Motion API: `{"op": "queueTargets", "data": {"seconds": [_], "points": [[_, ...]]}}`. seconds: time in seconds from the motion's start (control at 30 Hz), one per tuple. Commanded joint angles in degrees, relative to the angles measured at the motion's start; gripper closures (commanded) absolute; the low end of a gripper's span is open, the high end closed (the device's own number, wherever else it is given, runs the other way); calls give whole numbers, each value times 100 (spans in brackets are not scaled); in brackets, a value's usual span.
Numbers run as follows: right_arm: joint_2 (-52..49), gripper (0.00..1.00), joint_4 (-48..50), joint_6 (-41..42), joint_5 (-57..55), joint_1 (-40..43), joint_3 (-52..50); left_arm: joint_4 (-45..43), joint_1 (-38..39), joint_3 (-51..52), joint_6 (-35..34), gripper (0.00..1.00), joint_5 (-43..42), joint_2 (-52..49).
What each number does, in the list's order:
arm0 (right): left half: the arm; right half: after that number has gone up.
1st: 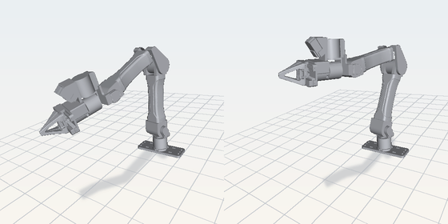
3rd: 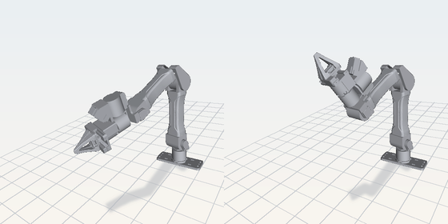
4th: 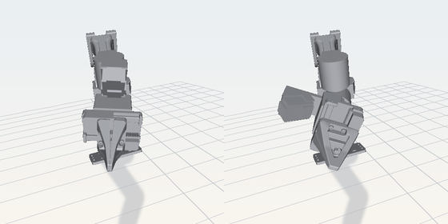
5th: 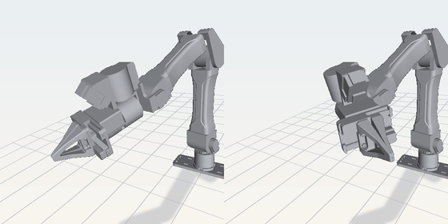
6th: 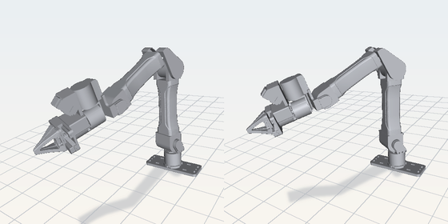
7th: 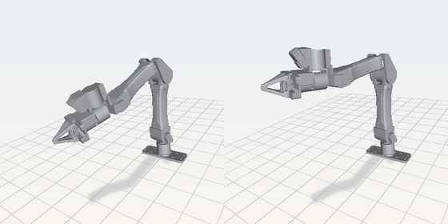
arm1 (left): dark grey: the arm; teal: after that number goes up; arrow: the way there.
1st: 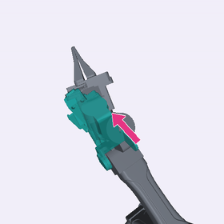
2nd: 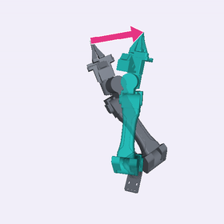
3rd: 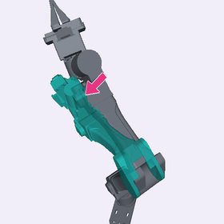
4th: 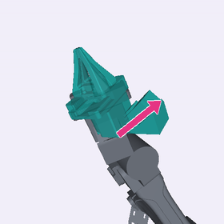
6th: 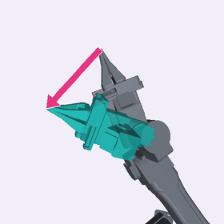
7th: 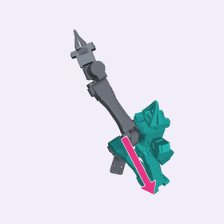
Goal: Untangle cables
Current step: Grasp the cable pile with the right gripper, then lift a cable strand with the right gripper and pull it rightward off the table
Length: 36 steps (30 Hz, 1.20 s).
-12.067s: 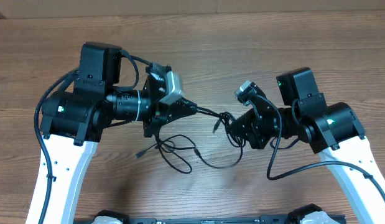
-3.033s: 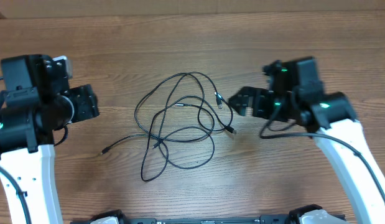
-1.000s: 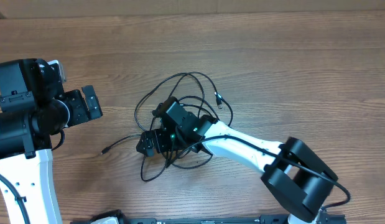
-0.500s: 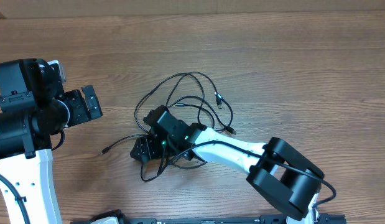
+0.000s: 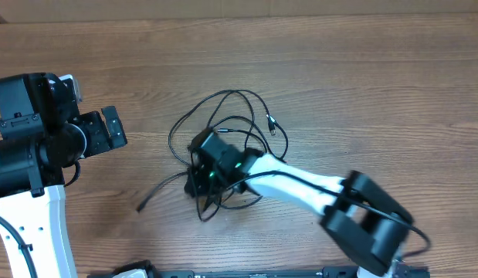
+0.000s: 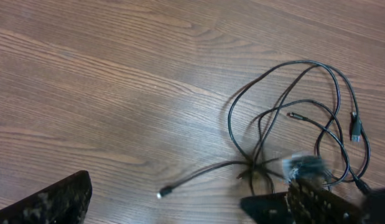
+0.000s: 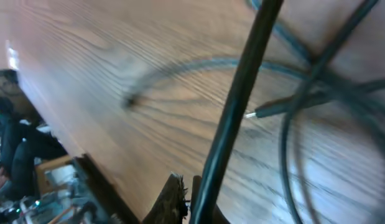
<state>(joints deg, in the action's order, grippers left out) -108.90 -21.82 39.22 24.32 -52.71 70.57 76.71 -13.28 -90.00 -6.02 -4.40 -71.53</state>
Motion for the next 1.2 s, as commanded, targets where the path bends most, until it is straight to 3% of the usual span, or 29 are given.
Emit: {"op": "queueTargets", "data": {"seconds": [0.0, 0.33, 0.6, 0.9, 1.17], "points": [[1233, 96, -341, -527, -374, 243, 85, -9, -31, -48, 2, 0, 35, 66], [3818, 96, -822, -527, -1768, 1189, 131, -9, -31, -48, 2, 0, 37, 66], [5539, 96, -39, -529, -2522, 1996, 131, -9, -31, -48, 2, 0, 35, 66], [6454, 96, 372, -1283, -4505, 2291, 162, -9, -31, -48, 2, 0, 35, 66], [6498, 96, 540, -1272, -6408, 2291, 190, -9, -31, -48, 2, 0, 35, 66]]}}
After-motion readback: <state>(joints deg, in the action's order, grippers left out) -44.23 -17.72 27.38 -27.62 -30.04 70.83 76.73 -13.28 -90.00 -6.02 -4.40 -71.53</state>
